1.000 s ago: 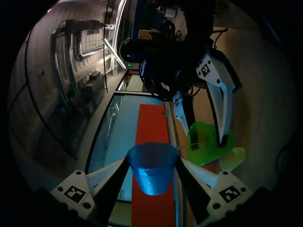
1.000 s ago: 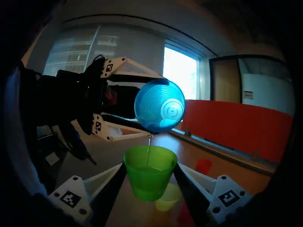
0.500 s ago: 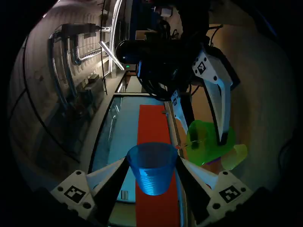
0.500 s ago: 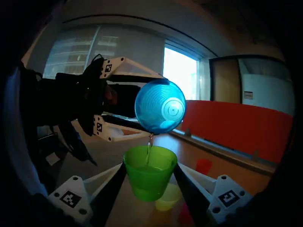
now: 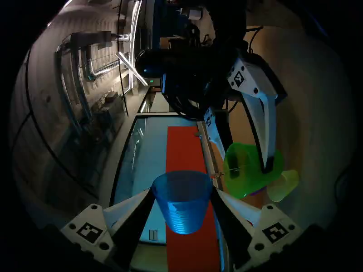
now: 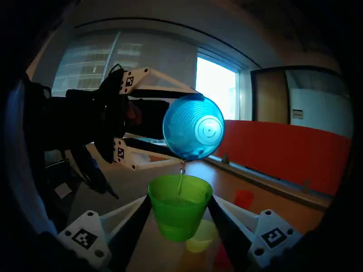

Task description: Pour water

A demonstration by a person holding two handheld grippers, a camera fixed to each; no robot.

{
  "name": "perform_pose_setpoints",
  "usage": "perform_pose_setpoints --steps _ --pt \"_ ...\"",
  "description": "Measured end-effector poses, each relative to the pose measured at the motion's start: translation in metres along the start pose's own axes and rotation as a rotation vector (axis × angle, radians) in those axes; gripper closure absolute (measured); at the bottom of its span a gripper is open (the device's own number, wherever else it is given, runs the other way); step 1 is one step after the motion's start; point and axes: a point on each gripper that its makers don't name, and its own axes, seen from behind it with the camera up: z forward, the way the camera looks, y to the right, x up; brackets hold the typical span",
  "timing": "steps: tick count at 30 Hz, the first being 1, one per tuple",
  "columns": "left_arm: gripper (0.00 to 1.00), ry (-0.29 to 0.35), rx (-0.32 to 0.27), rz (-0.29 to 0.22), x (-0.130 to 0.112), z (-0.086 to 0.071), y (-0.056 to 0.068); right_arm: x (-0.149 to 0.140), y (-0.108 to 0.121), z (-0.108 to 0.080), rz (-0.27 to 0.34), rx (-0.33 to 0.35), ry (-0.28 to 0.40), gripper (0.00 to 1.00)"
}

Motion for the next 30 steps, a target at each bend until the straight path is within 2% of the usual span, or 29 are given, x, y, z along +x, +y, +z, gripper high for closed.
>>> perform_pose_setpoints --steps 23,26,30 --pt "0.14 0.003 0.01 0.011 0.0035 -0.0003 -0.0018 0.0012 0.002 -0.0021 -0.003 -0.005 0.003 0.1" --pt "0.14 0.003 0.011 -0.004 0.0031 -0.0001 -0.0018 0.0012 0.0024 -0.0022 -0.003 -0.007 0.003 0.1" --pt "0.14 -0.004 0.014 -0.066 0.0011 -0.0004 -0.0014 0.0009 0.0027 -0.0026 -0.005 -0.009 0.004 0.1"
